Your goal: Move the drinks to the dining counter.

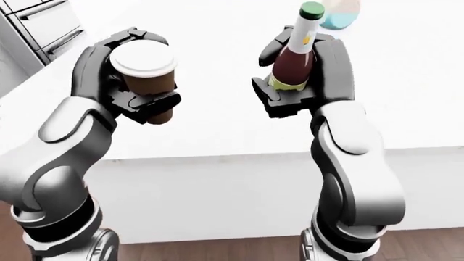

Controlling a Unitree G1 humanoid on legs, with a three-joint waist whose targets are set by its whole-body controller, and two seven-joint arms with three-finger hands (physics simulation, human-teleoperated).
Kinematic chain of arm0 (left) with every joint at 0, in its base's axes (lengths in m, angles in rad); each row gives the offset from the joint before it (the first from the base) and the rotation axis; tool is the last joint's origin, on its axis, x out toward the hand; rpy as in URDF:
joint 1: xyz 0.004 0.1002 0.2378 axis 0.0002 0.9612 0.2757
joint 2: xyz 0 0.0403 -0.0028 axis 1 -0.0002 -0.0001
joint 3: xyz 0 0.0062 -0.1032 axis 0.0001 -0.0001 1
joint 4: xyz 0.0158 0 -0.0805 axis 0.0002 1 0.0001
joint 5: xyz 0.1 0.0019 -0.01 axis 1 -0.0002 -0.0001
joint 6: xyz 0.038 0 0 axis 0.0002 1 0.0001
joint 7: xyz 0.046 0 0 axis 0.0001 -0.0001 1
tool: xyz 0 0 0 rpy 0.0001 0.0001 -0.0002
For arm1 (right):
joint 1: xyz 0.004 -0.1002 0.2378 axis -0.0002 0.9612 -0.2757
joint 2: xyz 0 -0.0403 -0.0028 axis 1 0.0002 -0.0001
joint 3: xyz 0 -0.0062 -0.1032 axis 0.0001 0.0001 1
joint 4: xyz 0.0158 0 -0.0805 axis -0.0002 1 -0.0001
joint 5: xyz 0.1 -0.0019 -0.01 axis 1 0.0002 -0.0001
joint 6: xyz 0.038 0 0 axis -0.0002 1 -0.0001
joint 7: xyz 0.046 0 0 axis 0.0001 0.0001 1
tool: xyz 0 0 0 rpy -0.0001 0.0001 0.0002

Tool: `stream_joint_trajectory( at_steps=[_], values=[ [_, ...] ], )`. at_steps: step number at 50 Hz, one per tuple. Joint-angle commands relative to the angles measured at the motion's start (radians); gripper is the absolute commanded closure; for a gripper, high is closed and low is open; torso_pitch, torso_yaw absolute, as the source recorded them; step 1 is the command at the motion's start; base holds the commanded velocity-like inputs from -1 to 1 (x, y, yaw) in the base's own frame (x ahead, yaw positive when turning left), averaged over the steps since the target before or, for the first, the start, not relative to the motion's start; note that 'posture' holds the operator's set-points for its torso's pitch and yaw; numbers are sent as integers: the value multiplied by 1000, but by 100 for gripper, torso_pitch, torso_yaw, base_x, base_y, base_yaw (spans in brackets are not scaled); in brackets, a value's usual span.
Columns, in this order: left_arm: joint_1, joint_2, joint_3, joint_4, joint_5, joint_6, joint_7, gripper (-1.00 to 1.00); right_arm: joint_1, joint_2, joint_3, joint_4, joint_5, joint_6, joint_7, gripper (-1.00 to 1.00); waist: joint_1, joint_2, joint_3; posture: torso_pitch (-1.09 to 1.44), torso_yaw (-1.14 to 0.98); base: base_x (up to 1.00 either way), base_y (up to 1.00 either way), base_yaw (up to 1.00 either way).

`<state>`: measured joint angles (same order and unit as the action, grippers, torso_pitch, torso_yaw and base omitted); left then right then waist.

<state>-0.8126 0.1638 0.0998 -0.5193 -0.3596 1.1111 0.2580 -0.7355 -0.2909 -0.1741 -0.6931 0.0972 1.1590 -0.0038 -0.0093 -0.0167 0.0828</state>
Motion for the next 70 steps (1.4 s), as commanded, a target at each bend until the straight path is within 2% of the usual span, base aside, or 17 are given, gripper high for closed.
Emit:
stream_joint_trajectory(
  at_steps=[1,4,6,7,8,10,15,23,35,43,55,70],
  values=[
    [-37,13,26,-41,11,-36,8,100,-38,-4,4,-36,4,-33,6,100,9,-9,-39,0,0,0,0,0],
    [-36,13,26,-43,12,-36,8,100,-37,-2,1,-37,3,-34,11,100,5,11,-36,0,0,0,0,0],
    [-38,13,26,-46,11,-31,10,100,-39,-2,2,-41,3,-31,14,100,0,44,-47,0,0,0,0,0],
    [-37,13,26,-46,11,-31,10,100,-42,-2,4,-43,3,-26,15,100,-6,46,-55,0,0,0,0,0],
    [-35,13,26,-42,13,-36,8,100,-43,-3,6,-42,2,-26,17,100,3,36,-43,0,0,0,0,0],
    [-38,14,24,-31,16,-43,6,100,-46,-3,8,-45,0,-21,20,100,4,29,-57,0,0,0,0,0],
    [-50,3,-1,31,42,-82,-5,100,-44,3,10,-39,-7,-27,24,100,12,17,-66,0,0,0,0,0],
    [-91,-32,-35,242,122,-220,-55,100,-32,14,18,-28,-20,-48,28,100,17,12,-72,0,0,0,0,0],
    [-51,-98,-59,470,200,-501,-122,100,-23,21,15,-22,-26,-66,31,100,17,8,-70,0,0,0,0,0],
    [-50,-121,-47,555,174,-611,-115,100,-24,21,15,-24,-26,-66,32,100,18,4,-68,0,0,0,0,0],
    [-30,-134,-56,738,140,-778,-130,100,-11,20,11,-29,-24,-71,34,100,22,0,-72,0,0,0,0,0],
    [-30,-138,-59,838,132,-851,-153,99,0,25,14,-26,-27,-81,33,100,23,1,-78,0,0,0,0,0]
  ],
)
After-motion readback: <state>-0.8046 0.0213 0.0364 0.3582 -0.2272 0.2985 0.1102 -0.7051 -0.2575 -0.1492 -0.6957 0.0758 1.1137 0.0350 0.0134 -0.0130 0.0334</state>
